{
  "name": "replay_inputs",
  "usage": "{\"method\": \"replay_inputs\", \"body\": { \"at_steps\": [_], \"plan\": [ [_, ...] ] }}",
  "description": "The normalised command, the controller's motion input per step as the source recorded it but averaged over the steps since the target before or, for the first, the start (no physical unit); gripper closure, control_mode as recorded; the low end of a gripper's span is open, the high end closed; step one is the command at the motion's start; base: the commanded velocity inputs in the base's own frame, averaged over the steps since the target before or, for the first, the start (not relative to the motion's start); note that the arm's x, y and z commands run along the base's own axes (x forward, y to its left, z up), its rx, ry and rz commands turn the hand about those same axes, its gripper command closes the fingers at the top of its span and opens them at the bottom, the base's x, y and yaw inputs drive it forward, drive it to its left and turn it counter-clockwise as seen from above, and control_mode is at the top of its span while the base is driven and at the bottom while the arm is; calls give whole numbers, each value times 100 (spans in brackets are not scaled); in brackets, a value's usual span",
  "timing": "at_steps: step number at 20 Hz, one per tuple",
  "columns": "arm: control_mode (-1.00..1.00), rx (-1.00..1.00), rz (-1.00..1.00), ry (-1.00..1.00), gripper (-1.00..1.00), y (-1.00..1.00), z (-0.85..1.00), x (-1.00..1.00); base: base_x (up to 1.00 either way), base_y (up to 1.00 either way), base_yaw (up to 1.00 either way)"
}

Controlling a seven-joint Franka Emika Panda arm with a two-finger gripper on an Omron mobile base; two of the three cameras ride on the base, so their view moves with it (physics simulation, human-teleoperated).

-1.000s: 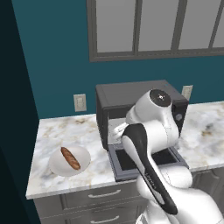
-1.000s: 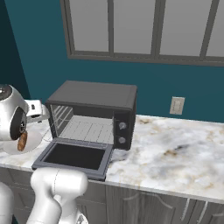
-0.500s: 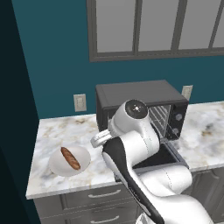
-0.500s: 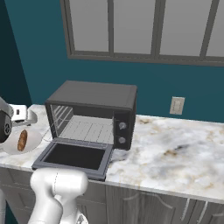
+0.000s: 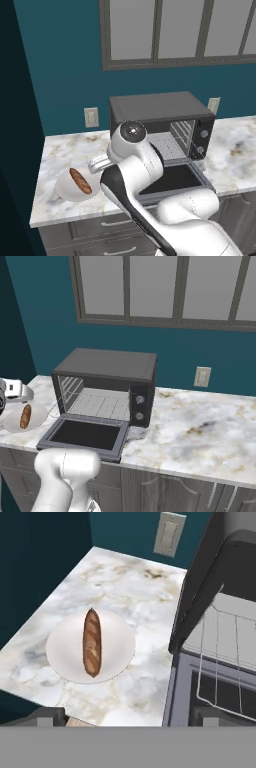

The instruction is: Pull the toaster oven rack outwards. Pick up the baguette from the plate and place it on the toaster oven rack. Close the toaster oven door fully and set the temperature to the lowest setting.

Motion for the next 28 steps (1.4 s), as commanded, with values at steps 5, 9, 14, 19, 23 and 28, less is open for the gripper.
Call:
{"method": "replay_inputs", "body": {
  "at_steps": [5, 9, 14, 19, 23, 28],
  "plan": [
    [-100, 0, -2, 3, -100, 34, -32, 18, 0, 0, 0],
    [-100, 0, 0, 10, -100, 23, -32, 32, 0, 0, 0],
    [-100, 0, 0, 11, -100, 22, -32, 41, 0, 0, 0],
    [-100, 0, 0, 2, -100, 31, -28, 33, 0, 0, 0],
    [-100, 0, 0, 0, -100, 32, -23, 34, 0, 0, 0],
    [-100, 0, 0, 2, -100, 18, -27, 29, 0, 0, 0]
  ]
}}
